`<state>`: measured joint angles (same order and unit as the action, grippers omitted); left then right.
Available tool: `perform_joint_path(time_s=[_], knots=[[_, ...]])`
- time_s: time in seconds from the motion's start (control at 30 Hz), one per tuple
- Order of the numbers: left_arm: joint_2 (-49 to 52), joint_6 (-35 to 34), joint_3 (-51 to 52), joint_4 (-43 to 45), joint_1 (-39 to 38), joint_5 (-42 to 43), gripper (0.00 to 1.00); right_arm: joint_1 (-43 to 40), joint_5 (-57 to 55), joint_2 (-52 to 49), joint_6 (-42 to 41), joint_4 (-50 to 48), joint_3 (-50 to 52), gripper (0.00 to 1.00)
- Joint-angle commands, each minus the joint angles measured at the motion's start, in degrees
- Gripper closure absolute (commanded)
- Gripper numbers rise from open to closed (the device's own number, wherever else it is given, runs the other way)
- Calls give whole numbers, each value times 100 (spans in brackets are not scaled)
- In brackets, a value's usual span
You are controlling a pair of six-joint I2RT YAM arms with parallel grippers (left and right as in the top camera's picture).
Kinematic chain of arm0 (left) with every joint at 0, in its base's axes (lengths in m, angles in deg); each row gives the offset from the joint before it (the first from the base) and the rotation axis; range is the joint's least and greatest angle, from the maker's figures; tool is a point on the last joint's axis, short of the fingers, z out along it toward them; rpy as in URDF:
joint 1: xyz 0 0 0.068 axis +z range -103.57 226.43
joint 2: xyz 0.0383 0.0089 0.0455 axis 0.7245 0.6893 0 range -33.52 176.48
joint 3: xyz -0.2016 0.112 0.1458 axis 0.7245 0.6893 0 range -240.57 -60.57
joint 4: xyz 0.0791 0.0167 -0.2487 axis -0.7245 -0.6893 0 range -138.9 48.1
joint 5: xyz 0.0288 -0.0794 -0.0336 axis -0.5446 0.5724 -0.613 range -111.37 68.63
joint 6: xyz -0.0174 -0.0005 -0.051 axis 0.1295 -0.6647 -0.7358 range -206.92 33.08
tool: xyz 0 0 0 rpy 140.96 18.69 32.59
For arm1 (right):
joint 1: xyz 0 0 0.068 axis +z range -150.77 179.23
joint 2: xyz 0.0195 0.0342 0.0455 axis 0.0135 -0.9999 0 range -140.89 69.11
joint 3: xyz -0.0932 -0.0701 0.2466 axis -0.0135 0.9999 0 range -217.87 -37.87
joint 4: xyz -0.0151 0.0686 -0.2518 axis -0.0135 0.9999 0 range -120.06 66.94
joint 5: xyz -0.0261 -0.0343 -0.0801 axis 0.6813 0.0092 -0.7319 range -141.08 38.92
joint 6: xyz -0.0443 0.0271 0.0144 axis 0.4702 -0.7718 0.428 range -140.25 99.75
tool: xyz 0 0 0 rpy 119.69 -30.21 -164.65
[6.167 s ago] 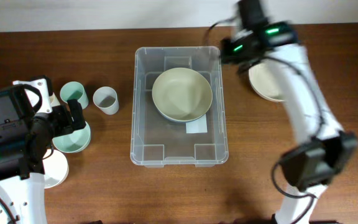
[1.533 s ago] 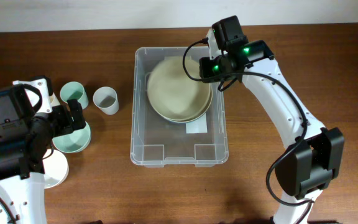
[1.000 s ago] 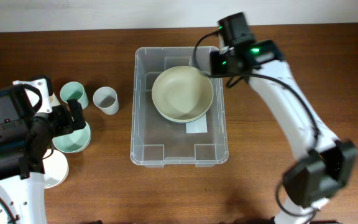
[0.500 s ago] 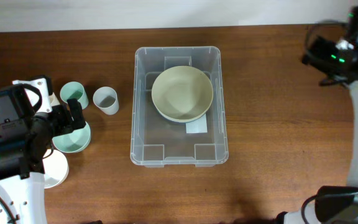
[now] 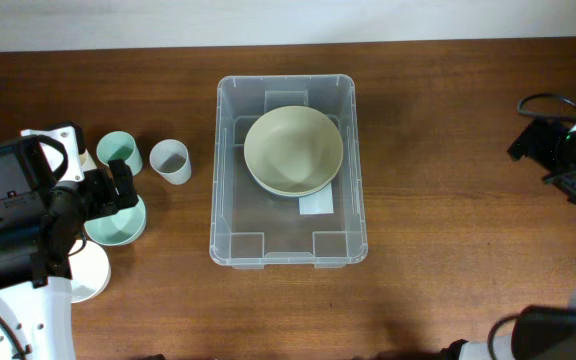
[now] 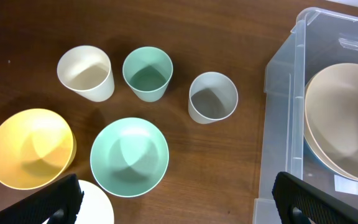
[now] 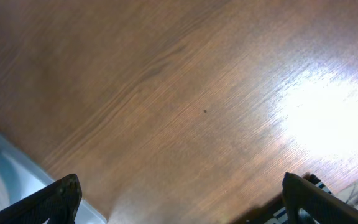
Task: Pack container
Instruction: 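Withdraw the right gripper to the right side of the table, then grasp the mint-green bowl with the left gripper and lift toward container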
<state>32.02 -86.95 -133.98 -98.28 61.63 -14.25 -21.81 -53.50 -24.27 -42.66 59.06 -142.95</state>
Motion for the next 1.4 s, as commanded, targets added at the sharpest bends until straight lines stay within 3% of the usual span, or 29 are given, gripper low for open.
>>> perform_joint_path(time_s=[0.0,0.23,0.4,0.6,0.8,1.37], knots=[[13,94,-101,-26,-15,61,0,247,48,785,232,-37,240,1],[13,92,-98,-24,-15,61,0,835,81,2441,267,-691,2092,1],[13,92,-101,-26,-15,61,0,1340,1005,3394,243,-1290,3705,1],[20,90,-90,-13,-17,87,0,1838,1233,3606,-87,-2094,4992,1],[446,92,-68,-293,-138,-107,0,1878,1213,3305,-107,-2566,5117,1],[3047,-31,-46,-369,-796,-1445,1,1878,1185,3150,-101,-2719,5117,1]])
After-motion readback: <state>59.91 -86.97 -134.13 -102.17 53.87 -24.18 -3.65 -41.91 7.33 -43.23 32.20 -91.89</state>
